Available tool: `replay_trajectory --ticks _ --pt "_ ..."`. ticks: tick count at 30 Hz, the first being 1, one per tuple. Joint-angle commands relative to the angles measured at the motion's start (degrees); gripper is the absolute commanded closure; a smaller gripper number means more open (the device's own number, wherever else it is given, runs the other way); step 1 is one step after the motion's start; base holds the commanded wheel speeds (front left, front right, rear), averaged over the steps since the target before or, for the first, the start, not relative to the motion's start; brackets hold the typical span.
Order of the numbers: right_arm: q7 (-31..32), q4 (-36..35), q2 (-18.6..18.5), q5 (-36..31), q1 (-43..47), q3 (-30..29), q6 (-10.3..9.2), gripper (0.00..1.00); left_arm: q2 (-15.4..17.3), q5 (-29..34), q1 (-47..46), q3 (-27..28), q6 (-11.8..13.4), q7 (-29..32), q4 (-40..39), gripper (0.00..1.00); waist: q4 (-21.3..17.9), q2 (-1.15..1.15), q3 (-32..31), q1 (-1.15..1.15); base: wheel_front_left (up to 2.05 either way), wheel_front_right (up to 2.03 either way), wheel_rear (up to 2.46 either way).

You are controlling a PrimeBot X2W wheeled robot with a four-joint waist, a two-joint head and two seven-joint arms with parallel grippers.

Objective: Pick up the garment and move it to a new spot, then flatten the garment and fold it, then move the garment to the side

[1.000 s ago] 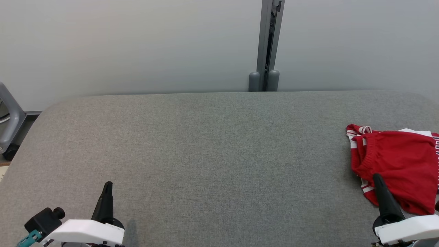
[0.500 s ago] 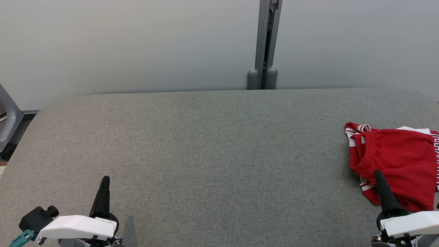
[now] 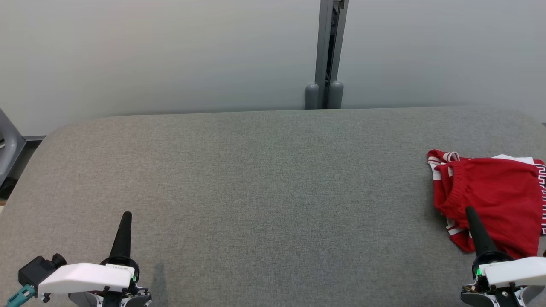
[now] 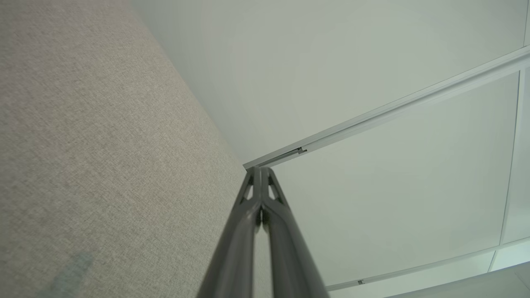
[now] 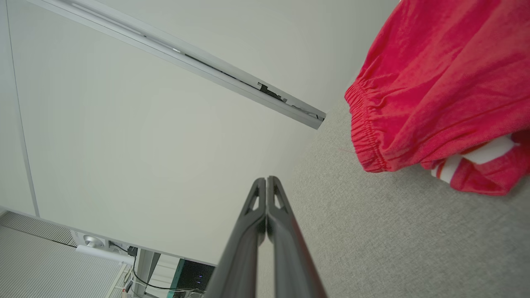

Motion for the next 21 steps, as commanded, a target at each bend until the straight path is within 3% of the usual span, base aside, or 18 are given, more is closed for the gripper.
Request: replay_trajectory --ticks 1,21 --pt "0.36 -0.2 -0.23 1.12 -1.18 -0.44 0.01 1.0 0.05 -0.93 -1.4 0.63 -0.53 0.38 -0.38 1.0 -0.02 0.0 0.03 0.0 0.0 0.0 0.0" --pt "1.93 1.74 0.36 10.26 -3.0 -1.35 0.0 1.0 -1.3 -8.9 -2.56 3.64 -2.7 3.01 0.09 1.0 -0.58 0.0 0.68 0.0 0.0 0.0 0.0"
